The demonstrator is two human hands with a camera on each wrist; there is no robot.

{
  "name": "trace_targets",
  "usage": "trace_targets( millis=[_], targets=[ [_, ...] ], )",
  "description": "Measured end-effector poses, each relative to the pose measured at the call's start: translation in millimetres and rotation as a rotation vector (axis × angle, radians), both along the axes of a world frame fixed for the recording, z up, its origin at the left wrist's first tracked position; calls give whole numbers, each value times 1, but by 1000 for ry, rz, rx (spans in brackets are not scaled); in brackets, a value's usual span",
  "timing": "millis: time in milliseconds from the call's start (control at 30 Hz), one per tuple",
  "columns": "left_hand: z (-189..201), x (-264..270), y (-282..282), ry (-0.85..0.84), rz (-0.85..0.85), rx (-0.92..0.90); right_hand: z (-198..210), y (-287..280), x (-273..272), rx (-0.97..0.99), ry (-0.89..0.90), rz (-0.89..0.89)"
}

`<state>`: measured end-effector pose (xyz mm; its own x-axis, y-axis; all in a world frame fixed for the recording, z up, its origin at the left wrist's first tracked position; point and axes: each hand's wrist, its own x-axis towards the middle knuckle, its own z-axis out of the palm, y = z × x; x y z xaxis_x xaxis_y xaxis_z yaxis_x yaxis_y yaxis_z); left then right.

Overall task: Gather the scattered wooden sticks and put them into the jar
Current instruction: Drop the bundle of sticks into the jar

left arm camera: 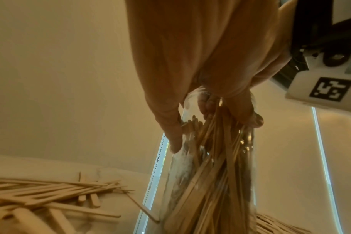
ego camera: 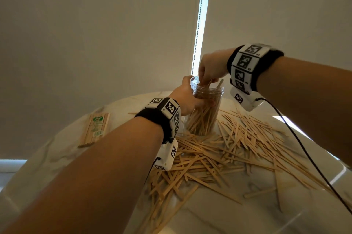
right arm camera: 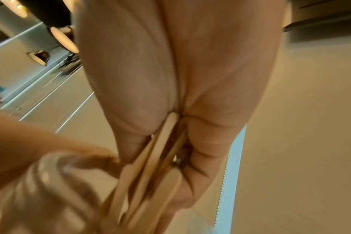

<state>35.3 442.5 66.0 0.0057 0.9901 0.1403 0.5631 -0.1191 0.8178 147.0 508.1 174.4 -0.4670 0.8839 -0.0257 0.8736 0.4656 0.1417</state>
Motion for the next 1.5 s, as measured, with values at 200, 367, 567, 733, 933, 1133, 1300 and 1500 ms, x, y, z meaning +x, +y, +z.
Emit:
trace_targets(
  millis=[200, 367, 567, 733, 933, 1133, 1300, 1500],
  targets=[
    [1, 0, -4, -32, -17, 7, 22, -9, 9, -298, 322, -9],
    [1, 0, -5, -34, -16, 4, 20, -15, 8, -133, 328, 57],
    [-3, 0, -1, -13, 6, 2, -1, -15, -3, 14, -90, 20],
    [-5, -1, 2, 20, 13, 2, 3, -9, -7, -4, -11, 13],
    [-5, -1, 0, 14, -4, 11, 1, -3, -1, -99, -48, -72],
    [-5, 0, 1, 64, 13, 4, -3, -12, -4, -227, 157, -60],
    [-4, 1, -2, 23, -9, 12, 8, -18, 12, -171, 211, -16],
    [-6, 0, -1, 12, -11, 5, 5, -24, 18, -236, 290, -37]
  ],
)
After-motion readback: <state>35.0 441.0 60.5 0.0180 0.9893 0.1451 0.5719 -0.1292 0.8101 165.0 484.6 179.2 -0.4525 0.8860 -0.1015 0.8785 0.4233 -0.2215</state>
